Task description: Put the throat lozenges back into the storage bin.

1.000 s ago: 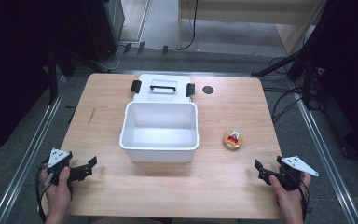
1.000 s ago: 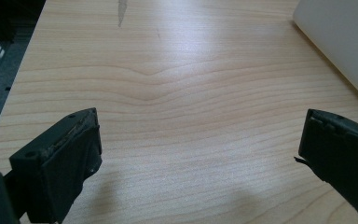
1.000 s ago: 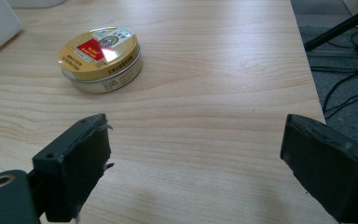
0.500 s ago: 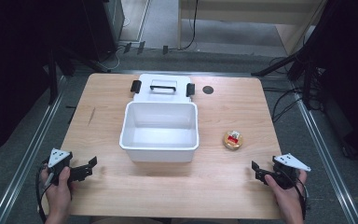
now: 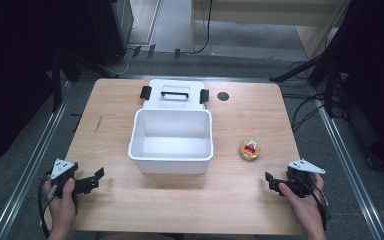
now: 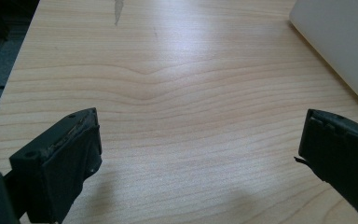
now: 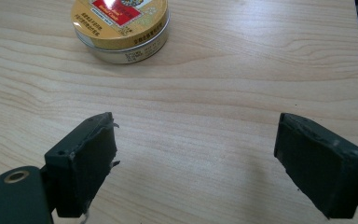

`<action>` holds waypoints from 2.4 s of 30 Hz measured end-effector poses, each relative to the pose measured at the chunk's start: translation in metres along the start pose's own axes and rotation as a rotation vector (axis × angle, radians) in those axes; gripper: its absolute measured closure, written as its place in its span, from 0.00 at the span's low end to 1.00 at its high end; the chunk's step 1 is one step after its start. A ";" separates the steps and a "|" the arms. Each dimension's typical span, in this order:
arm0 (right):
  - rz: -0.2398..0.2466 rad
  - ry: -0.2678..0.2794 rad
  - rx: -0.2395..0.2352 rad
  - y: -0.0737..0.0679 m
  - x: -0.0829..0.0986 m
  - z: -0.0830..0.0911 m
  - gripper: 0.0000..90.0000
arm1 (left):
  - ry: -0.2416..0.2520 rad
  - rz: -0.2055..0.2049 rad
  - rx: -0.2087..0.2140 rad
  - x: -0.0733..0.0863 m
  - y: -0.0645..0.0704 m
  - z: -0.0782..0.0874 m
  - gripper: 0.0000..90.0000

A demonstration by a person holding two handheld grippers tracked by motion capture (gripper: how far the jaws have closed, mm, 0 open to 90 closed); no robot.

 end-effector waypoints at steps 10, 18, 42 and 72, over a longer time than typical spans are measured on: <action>0.077 -0.137 -0.004 -0.003 -0.010 -0.005 0.14 | 0.002 0.003 0.000 0.000 0.000 0.000 0.00; 0.175 -0.257 -0.047 -0.010 -0.013 -0.005 0.14 | 0.001 0.003 0.000 0.000 0.000 0.000 0.00; 0.332 -0.596 -0.104 -0.025 -0.043 -0.015 0.14 | 0.002 0.010 0.003 0.000 0.000 0.000 0.00; 0.317 -0.728 -0.125 -0.042 -0.066 -0.049 0.08 | -0.002 0.008 0.006 0.000 0.000 0.000 0.00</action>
Point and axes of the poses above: each handheld gripper's, and its own axes: z roughly backward along the jaws, x roughly out of its underside, y roughly to its right, the point moved 7 cm from there along -z, roughly forward along the jaws, and after that the axes turned 12 degrees about y, right-handed, at the moved point
